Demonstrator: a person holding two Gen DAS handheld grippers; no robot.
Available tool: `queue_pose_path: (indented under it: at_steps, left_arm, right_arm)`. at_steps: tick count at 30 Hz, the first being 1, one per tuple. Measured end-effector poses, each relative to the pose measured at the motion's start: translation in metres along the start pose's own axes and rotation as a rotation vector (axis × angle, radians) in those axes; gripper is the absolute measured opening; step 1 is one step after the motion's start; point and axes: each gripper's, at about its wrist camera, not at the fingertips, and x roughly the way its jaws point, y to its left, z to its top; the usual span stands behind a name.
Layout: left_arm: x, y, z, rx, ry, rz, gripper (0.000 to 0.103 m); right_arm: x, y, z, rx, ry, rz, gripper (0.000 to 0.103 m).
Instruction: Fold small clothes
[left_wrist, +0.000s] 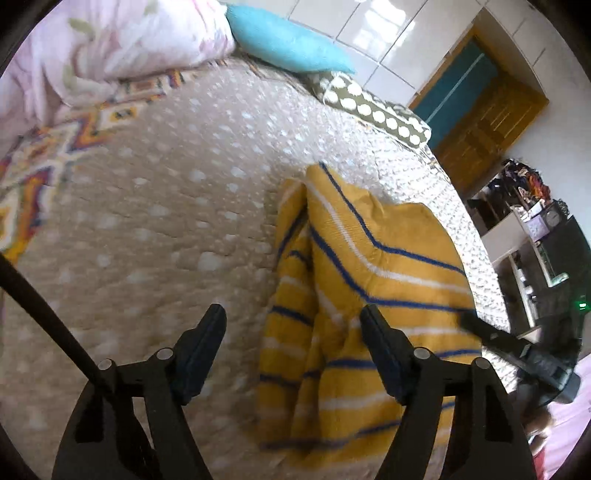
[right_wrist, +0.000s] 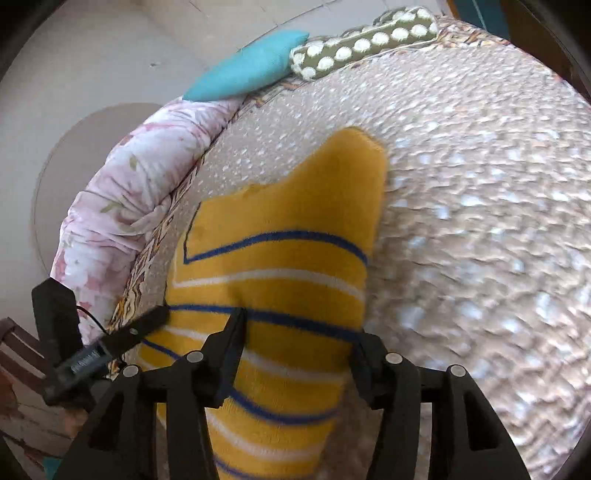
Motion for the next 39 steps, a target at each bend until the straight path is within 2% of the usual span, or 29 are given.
queue_pose_path:
  at_steps: [1,4,5,6,8,10,12,16,19,22,24,29,32,34,37,39]
  left_arm:
    - [-0.008,0.003,-0.003,0.015,-0.019,0.039,0.084]
    - [-0.022,0.019,-0.012,0.058,-0.057,0.191,0.086]
    - [-0.022,0.028,-0.017,0.071,-0.053,0.248,0.086]
    - [-0.021,0.034,-0.019,0.072,-0.048,0.273,0.086]
    - [-0.015,0.051,-0.029,0.052,-0.029,0.308,0.086]
    - [-0.007,0.066,-0.039,0.033,-0.019,0.290,0.088]
    - [-0.008,0.064,-0.046,0.070,-0.075,0.250,0.097]
    - [-0.005,0.064,-0.046,0.077,-0.077,0.261,0.098]
    - [-0.005,0.065,-0.045,0.072,-0.085,0.243,0.100]
    - [-0.007,0.068,-0.047,0.057,-0.098,0.214,0.100]
    - [-0.007,0.067,-0.047,0.055,-0.100,0.207,0.101]
    - [-0.006,0.067,-0.047,0.058,-0.098,0.209,0.102]
    - [-0.006,0.068,-0.046,0.048,-0.105,0.194,0.102]
    - [-0.007,0.069,-0.047,0.043,-0.109,0.187,0.102]
    - [-0.008,0.071,-0.046,0.036,-0.114,0.178,0.102]
    - [-0.008,0.071,-0.046,0.034,-0.115,0.176,0.102]
  right_arm:
    - [-0.012,0.006,-0.001,-0.033,-0.034,-0.024,0.058]
    - [-0.040,0.024,-0.001,-0.122,-0.122,-0.054,0.058]
    - [-0.045,0.034,0.000,-0.151,-0.137,-0.045,0.053]
    - [-0.046,0.041,0.001,-0.168,-0.137,-0.034,0.038]
    - [-0.036,0.063,0.001,-0.216,-0.106,-0.002,0.027]
    - [-0.022,0.080,0.001,-0.246,-0.072,0.015,0.025]
    - [0.001,0.095,0.000,-0.263,-0.033,0.021,0.025]
    - [0.068,0.117,0.008,-0.279,0.061,-0.029,0.025]
    - [0.113,0.126,0.026,-0.276,0.087,-0.074,0.025]
    - [0.145,0.129,0.040,-0.244,0.136,-0.099,0.021]
    - [0.155,0.130,0.040,-0.259,0.135,-0.117,0.021]
    - [0.144,0.143,0.035,-0.341,0.089,-0.154,0.022]
    - [0.095,0.153,0.033,-0.350,-0.021,-0.102,0.023]
    - [0.068,0.152,0.023,-0.345,-0.053,-0.071,0.023]
    - [0.046,0.147,-0.003,-0.344,-0.042,-0.032,0.023]
    - [0.047,0.145,-0.019,-0.358,-0.025,-0.035,0.023]
